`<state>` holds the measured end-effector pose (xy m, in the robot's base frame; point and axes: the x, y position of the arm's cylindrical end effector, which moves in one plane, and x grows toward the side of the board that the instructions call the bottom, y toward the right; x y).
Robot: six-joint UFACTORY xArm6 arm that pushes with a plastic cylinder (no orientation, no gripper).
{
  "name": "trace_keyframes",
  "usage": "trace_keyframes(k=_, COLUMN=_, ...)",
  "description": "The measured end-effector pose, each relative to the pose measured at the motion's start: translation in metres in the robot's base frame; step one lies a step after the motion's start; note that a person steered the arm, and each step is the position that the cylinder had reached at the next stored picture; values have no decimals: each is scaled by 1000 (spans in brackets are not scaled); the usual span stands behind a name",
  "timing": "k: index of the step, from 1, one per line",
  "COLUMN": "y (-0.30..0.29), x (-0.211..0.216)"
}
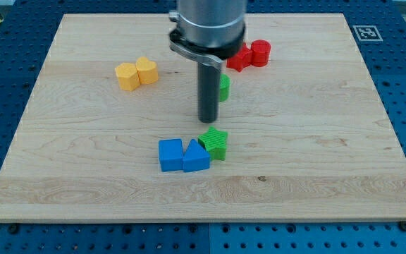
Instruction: Push the green circle right to the green star
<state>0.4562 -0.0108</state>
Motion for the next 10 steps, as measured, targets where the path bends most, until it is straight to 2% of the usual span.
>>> trace_keyframes(k=1, y=-40, x=-19)
trace_keyframes(k=3, y=-33, x=-66)
trace_keyframes(k=4, y=19, x=-64)
trace_keyframes(k=7, y=71, x=-63)
trace_keyframes(k=9, y=75, x=-29)
trace_keyframes(k=10, y=90, x=-34)
